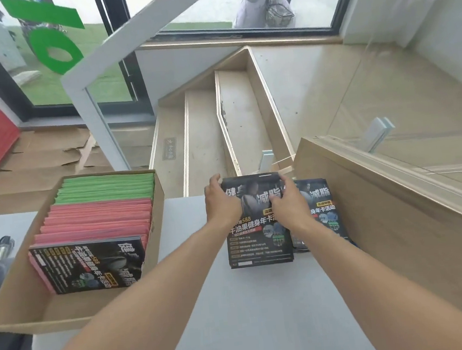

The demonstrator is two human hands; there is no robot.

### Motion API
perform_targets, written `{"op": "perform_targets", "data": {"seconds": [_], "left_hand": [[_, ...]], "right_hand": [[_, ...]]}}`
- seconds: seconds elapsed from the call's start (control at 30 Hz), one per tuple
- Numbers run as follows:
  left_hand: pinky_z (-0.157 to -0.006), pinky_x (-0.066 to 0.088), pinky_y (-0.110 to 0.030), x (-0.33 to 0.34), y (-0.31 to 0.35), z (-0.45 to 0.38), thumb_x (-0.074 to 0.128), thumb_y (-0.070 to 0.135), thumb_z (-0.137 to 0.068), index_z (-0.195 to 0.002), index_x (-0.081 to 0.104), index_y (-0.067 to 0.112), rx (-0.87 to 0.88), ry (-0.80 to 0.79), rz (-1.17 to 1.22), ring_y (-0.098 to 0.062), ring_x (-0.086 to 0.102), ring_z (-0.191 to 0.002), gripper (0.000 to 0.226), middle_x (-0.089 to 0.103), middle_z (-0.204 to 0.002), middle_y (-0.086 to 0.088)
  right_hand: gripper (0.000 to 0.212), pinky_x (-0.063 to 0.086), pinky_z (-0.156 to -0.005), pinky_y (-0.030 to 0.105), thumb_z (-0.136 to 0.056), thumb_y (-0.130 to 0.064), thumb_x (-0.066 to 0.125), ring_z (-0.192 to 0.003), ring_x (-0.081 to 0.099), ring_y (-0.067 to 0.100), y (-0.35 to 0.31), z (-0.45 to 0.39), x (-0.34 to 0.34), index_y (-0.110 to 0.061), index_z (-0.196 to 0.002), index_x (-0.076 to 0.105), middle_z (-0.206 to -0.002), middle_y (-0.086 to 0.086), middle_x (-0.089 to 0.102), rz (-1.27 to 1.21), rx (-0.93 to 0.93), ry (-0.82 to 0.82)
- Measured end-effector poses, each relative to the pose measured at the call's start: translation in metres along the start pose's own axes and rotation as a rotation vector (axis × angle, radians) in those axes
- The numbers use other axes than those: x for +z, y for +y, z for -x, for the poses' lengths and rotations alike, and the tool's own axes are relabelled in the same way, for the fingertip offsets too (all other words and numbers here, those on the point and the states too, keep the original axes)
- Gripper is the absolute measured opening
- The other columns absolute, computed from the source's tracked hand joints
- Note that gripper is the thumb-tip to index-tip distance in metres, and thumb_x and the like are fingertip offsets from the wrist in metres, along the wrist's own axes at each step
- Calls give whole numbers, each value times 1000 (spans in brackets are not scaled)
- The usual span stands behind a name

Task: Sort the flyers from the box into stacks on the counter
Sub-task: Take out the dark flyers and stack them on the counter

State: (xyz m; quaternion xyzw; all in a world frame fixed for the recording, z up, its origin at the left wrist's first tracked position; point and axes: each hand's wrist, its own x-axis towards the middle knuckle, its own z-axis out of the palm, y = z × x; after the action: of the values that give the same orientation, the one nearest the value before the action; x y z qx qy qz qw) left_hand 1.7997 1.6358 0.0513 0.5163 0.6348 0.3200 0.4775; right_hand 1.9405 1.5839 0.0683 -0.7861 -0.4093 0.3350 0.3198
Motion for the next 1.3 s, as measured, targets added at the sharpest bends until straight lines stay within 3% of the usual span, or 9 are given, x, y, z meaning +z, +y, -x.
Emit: {"op": "perform_targets", "data": {"seconds": [0.2, 0.27, 0.37, 0.53, 0.67, 0.73, 0.9, 1.17, 1.3], "left_hand": [[-94, 57, -47, 22, -13, -46, 64, -3, -88, -153, 31, 26, -48, -63, -76, -29, 57, -119, 78, 51, -140, -4], [-100, 54, -47, 25, -18, -52, 65, 3, -90, -155, 28, 27, -33, -108, -113, -28, 55, -125, 78, 48, -148, -3], [-118, 37, -44, 20, -24, -47, 78, 25, -88, -160, 17, 26, -3, -198, -201, -25, 38, -144, 95, 31, -163, -1], [-126, 15, -39, 7, -51, 4, 97, 47, -57, -160, -12, 32, 61, -409, -383, -15, -1, -156, 151, -7, -170, 3], [-105, 43, -30, 19, -73, 40, 97, 29, -63, -151, -33, 40, 50, -479, -556, -20, 7, -157, 157, -37, -161, 4], [-86, 48, -26, 27, -77, 44, 90, 16, -71, -151, -32, 40, 97, -404, -585, -26, 25, -153, 148, -34, -163, 0], [-77, 50, -32, 31, -72, 41, 68, 3, -83, -155, -23, 41, 137, -312, -626, -34, 60, -120, 122, -15, -169, -7], [-84, 46, -30, 36, -63, 46, 54, -12, -83, -158, -18, 36, 97, -301, -644, -35, 49, -135, 115, -15, -169, -8], [-102, 44, -30, 39, -68, 44, 61, -7, -84, -156, -22, 36, 128, -285, -628, -32, 20, -153, 118, -20, -168, -6]], "right_hand": [[63, 45, -53, 22, -102, -9, 52, -90, 63, 13, 11, -43, 3, -27, -158, 27, -136, 5, 57, 181, 46, -12], [60, 54, -84, 33, -100, -14, 55, -122, 56, 26, 17, -51, 5, -21, -155, 33, -149, 7, 48, 379, 16, 11], [59, 34, -114, 48, -94, -20, 56, -136, 40, 30, 25, -65, 6, -16, -151, 39, -146, 9, 46, 766, -87, 63], [74, 22, -122, 46, -86, -6, 50, -143, 33, 25, 17, -95, 1, -25, -156, 35, -154, 4, 41, 824, -257, -102], [72, 8, -125, 51, -88, -10, 46, -149, 29, 25, 10, -115, 4, -28, -157, 31, -160, 2, 37, 929, -317, -365], [68, 9, -124, 53, -90, -11, 46, -146, 33, 28, 5, -117, 7, -27, -155, 35, -156, 5, 43, 984, -341, -433], [56, 22, -120, 52, -91, -14, 50, -132, 49, 29, 3, -120, 14, -23, -145, 46, -142, 6, 58, 993, -370, -423], [62, 42, -108, 48, -92, -13, 50, -130, 51, 31, 5, -119, 11, -28, -151, 39, -145, 6, 55, 985, -423, -441], [67, 35, -115, 51, -94, -14, 45, -143, 38, 32, 10, -127, 0, -28, -158, 30, -159, 7, 39, 892, -328, -439]]}}
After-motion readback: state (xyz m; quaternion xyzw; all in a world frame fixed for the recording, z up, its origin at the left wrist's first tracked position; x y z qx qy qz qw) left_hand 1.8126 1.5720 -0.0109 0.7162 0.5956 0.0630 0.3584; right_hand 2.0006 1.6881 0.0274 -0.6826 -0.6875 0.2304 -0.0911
